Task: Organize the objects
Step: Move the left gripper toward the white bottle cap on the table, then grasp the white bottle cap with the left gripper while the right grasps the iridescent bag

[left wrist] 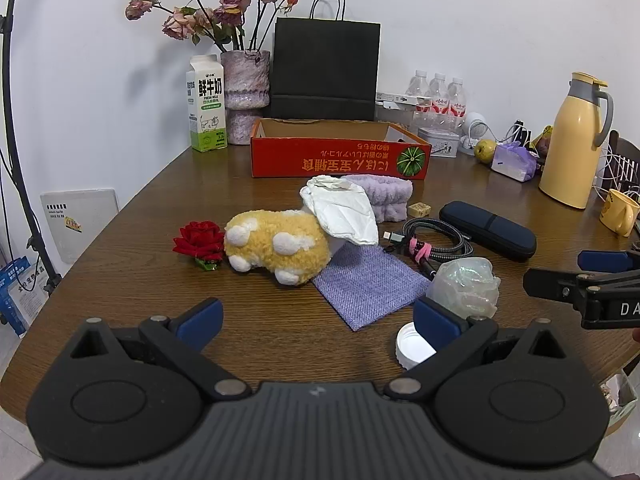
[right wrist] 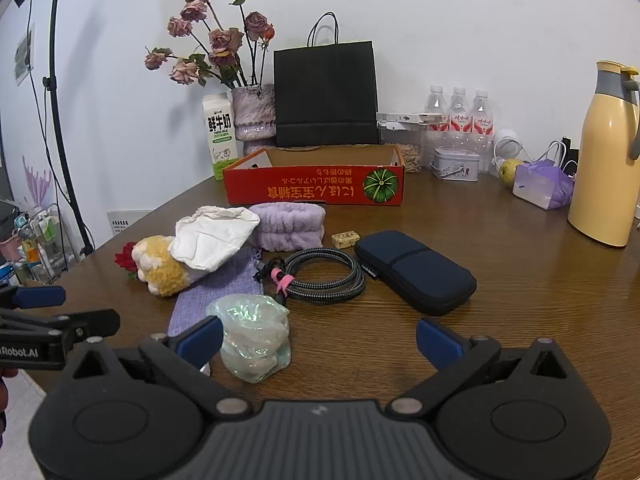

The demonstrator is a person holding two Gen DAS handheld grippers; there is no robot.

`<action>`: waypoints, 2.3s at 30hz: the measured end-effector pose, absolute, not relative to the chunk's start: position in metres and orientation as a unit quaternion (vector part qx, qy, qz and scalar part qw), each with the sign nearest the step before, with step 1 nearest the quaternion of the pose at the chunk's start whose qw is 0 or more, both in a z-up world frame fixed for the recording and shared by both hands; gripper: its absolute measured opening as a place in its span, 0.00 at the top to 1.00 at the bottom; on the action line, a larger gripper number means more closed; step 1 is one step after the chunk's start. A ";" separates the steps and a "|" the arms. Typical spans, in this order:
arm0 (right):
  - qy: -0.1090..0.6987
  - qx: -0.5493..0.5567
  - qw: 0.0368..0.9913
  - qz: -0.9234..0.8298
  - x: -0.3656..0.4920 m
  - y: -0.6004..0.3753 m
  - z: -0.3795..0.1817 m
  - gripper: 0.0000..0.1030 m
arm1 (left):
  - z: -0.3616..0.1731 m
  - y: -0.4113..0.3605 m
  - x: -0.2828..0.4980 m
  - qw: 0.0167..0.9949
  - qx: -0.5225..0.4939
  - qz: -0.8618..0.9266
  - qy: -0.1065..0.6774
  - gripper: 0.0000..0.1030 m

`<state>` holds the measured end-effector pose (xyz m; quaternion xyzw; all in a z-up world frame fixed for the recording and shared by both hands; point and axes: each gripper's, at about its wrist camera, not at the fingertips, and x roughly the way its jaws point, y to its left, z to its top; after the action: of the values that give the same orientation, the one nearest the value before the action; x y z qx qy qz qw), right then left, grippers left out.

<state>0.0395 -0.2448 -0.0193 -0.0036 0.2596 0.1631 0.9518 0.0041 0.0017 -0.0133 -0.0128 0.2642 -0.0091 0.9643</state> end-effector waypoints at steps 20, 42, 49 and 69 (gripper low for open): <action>0.261 -0.006 0.951 0.165 0.039 -0.243 -0.021 0.00 | -0.015 0.002 0.004 0.964 -0.016 -0.011 0.266 0.00; 0.262 -0.004 0.951 0.163 0.038 -0.243 -0.024 0.00 | -0.020 0.001 0.003 0.964 -0.021 -0.016 0.266 0.00; 0.264 -0.003 0.951 0.164 0.038 -0.245 -0.024 0.00 | -0.020 0.000 0.002 0.965 -0.018 -0.011 0.262 0.00; 0.266 -0.010 0.949 0.169 0.044 -0.253 -0.027 0.00 | -0.023 -0.013 0.002 0.964 -0.013 -0.014 0.265 0.00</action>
<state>0.0437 -0.2533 -0.0269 -0.0100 0.2661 0.1690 0.9490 0.0021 -0.0126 -0.0230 -0.0134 0.2647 -0.0143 0.9641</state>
